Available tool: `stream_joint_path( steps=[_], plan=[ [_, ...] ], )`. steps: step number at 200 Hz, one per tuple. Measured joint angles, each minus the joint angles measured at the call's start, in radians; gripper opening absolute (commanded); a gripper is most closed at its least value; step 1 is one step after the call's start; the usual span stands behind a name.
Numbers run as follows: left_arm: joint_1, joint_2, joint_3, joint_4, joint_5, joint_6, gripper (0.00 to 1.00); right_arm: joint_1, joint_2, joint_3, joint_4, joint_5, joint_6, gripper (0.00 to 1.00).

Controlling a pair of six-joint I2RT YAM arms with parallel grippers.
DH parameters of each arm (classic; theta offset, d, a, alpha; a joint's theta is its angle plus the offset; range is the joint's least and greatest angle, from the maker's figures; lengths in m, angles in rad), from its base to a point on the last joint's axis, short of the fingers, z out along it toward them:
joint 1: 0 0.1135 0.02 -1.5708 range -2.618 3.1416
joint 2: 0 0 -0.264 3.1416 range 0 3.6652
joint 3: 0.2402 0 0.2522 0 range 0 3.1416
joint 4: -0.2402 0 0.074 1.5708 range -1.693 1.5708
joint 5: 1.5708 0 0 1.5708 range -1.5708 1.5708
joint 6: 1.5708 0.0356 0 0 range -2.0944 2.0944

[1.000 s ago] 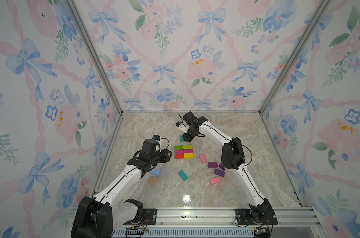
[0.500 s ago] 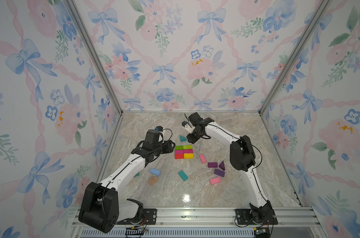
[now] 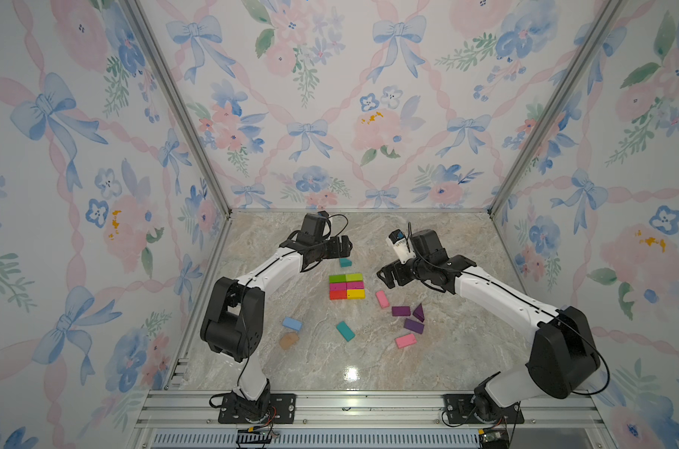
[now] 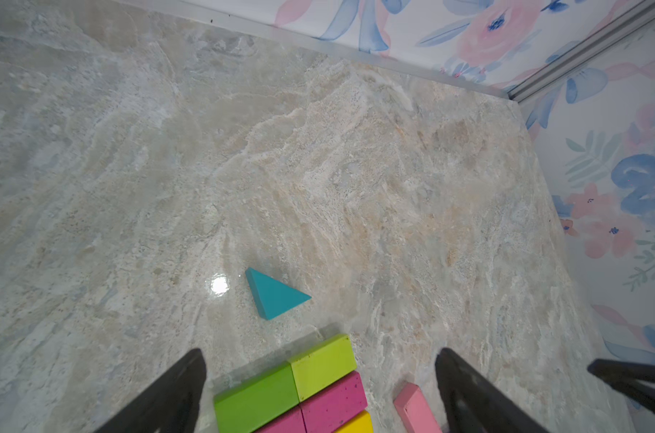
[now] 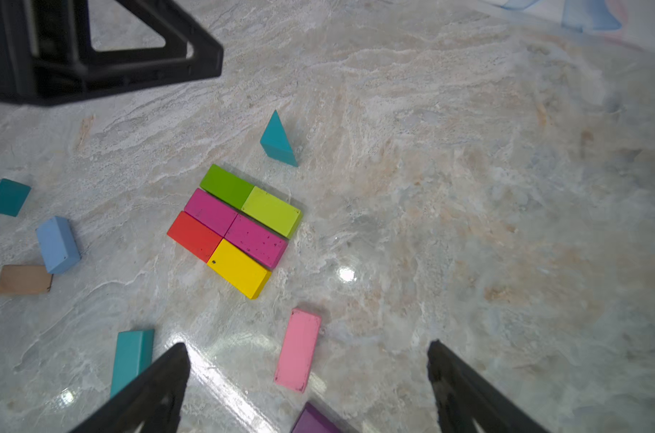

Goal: Assemble a piece of candy with building blocks
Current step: Assemble the building block at the center of the board.

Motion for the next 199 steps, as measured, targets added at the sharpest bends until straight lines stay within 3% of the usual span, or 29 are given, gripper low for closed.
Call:
stream_joint_path(
  steps=[90, 199],
  plan=[
    [0.000, 0.210, 0.179, -0.002, -0.049, 0.009, 0.96, 0.032, -0.086, -0.185, 0.100, -0.006, 0.109, 0.99],
    [-0.018, 0.354, 0.273, -0.007, -0.112, 0.059, 0.92, 0.029, -0.095, -0.214, 0.123, 0.008, 0.134, 0.99]
  ],
)
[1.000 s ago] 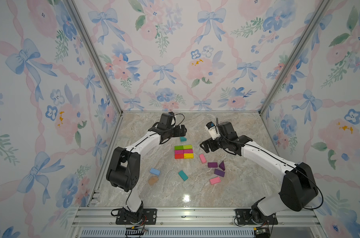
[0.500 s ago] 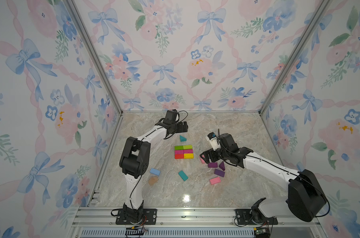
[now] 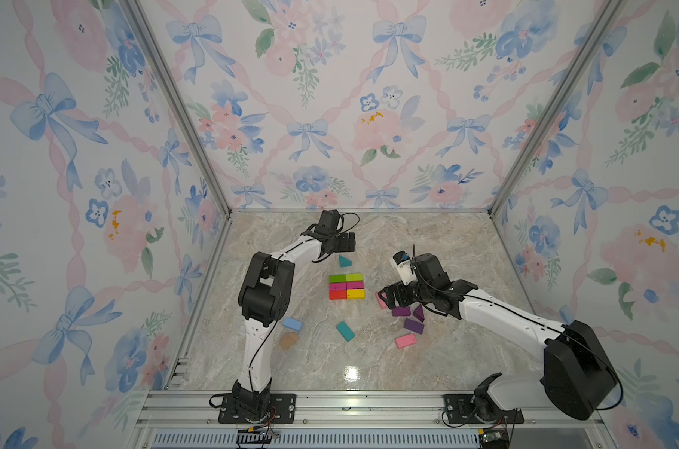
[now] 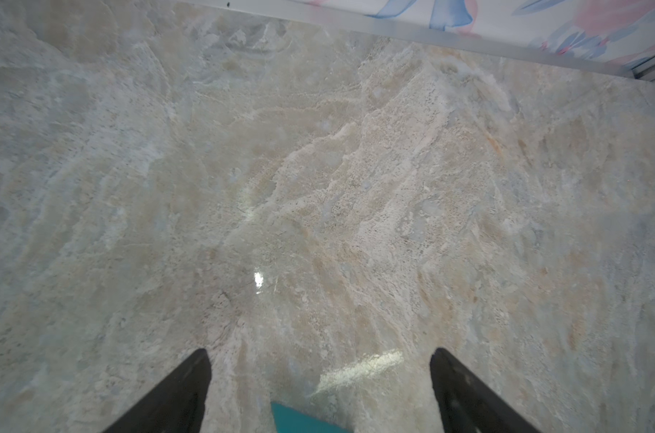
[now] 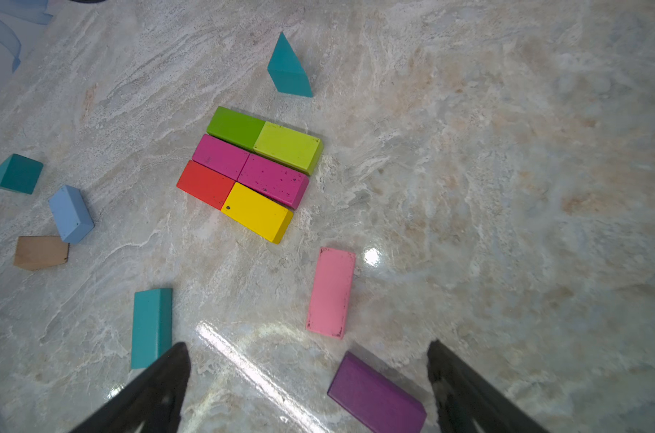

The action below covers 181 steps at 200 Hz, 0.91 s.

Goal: Assemble a piece of candy with building blocks
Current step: Assemble the building block at the center of the board.

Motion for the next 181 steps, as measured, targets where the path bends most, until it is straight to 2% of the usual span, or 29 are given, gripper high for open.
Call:
stream_joint_path(
  steps=[45, 67, 134, 181],
  plan=[
    [-0.008, 0.040, 0.007, 0.000, -0.034, 0.003, 0.83, -0.001, 0.000, 0.000, 0.000, 0.003, -0.001, 0.99],
    [-0.007, 0.040, -0.007, 0.000, -0.046, 0.005, 0.73, -0.001, 0.000, 0.000, 0.000, 0.003, -0.002, 0.99],
    [0.005, 0.021, -0.081, 0.007, -0.067, 0.011, 0.71, -0.007, -0.005, -0.004, 0.001, 0.003, -0.002, 0.99],
    [0.007, 0.000, -0.114, 0.009, -0.067, 0.011, 0.65, -0.008, -0.014, -0.005, 0.002, 0.003, -0.002, 0.99]
  ],
)
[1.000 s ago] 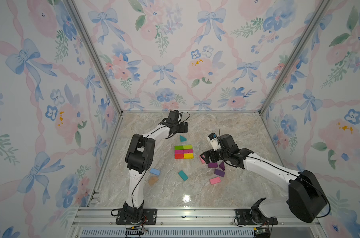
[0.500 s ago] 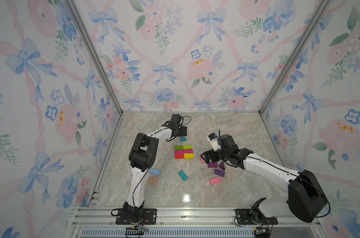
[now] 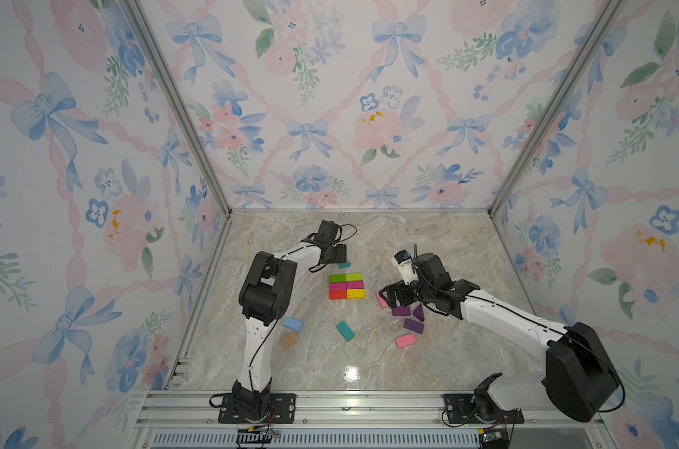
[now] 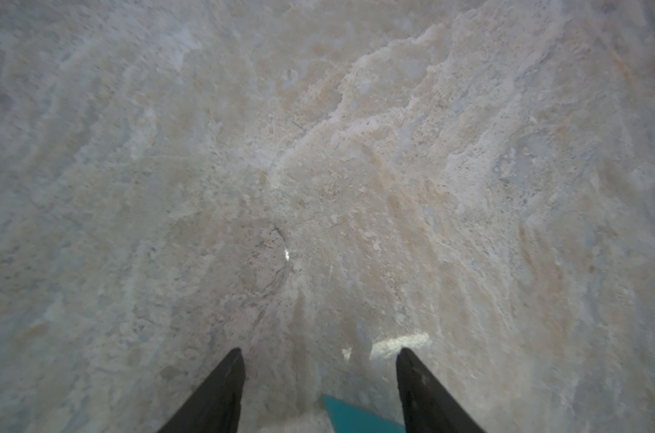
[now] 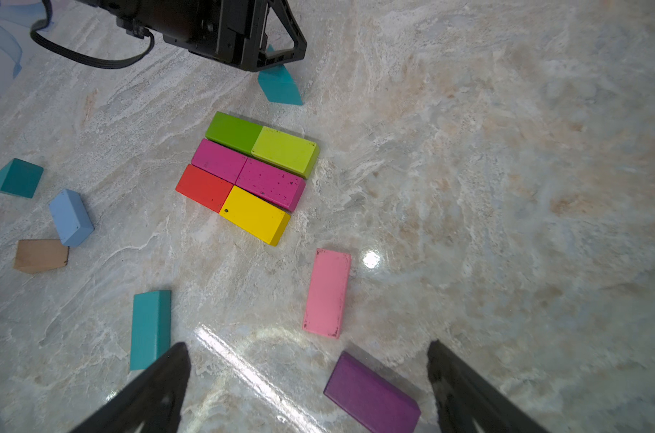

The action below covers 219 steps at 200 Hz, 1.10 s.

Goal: Assemble a piece of candy with building blocks
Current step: Assemble the building block at the center of the board.

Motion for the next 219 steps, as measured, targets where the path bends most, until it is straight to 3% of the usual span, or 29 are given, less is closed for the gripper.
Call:
stream_joint_path(
  steps=[69, 128, 219],
  plan=[
    [0.007, -0.016, -0.010, -0.014, -0.002, 0.009, 0.63, 0.000, 0.000, -0.002, -0.001, 0.000, 0.000, 0.99],
    [0.071, -0.016, 0.060, -0.034, 0.004, 0.037, 0.63, -0.011, -0.021, -0.014, -0.016, 0.000, -0.008, 0.99],
    [0.067, -0.016, 0.047, -0.054, 0.063, 0.051, 0.64, -0.023, -0.021, -0.015, -0.026, 0.000, -0.020, 0.99]
  ],
)
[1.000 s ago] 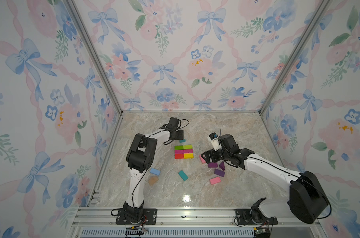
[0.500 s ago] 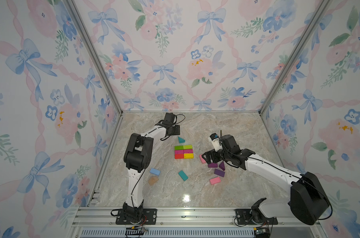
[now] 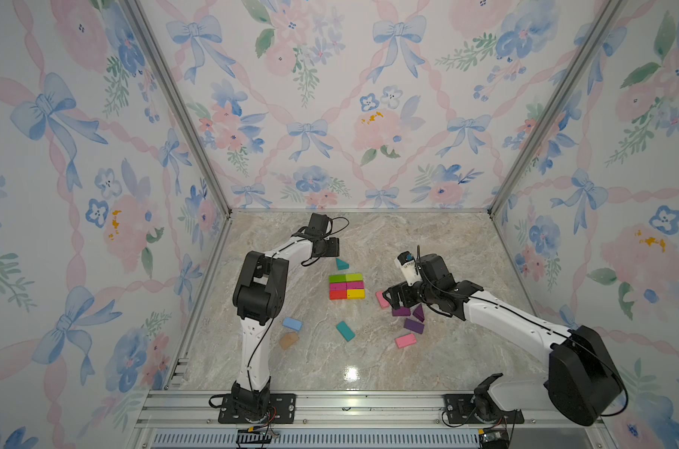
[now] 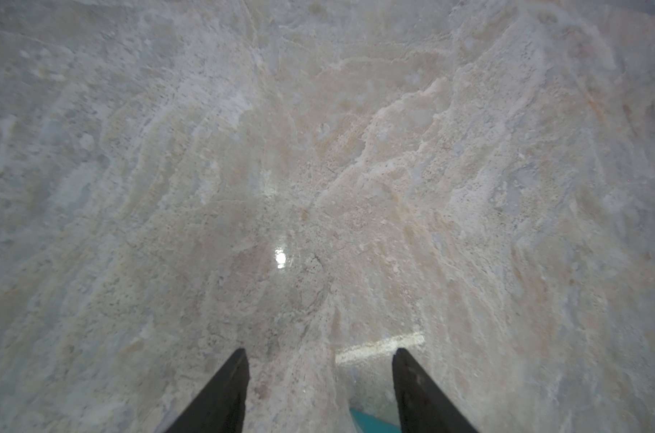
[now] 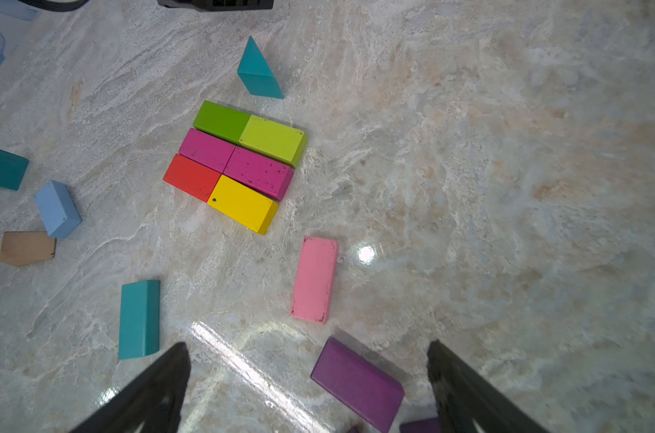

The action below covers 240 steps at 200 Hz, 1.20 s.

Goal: Assemble a piece of candy with building blocks
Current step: Assemble the building block at the center of the board.

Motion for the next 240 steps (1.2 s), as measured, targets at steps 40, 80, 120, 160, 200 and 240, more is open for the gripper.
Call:
stream_joint_path(
  steps=[40, 80, 120, 160, 200, 240],
  plan=[
    [0.000, 0.000, -0.019, -0.002, 0.006, 0.000, 0.64, -0.010, 0.000, 0.000, -0.002, 0.000, -0.007, 0.99],
    [0.000, 0.000, -0.040, 0.000, 0.005, -0.001, 0.63, -0.026, 0.000, 0.000, -0.005, 0.000, -0.015, 0.99],
    [0.000, -0.010, -0.069, 0.015, 0.005, 0.000, 0.63, -0.033, -0.010, 0.000, -0.025, 0.000, -0.023, 0.99],
    [-0.001, -0.018, -0.081, 0.020, 0.004, -0.001, 0.63, -0.038, -0.024, 0.000, -0.029, 0.000, -0.024, 0.99],
    [-0.005, -0.036, -0.101, 0.011, 0.005, -0.002, 0.62, -0.042, -0.029, 0.000, -0.034, 0.000, -0.026, 0.99],
    [-0.014, -0.051, -0.110, 0.000, 0.006, -0.009, 0.62, -0.042, -0.032, 0.000, -0.042, 0.000, -0.026, 0.99]
  ],
)
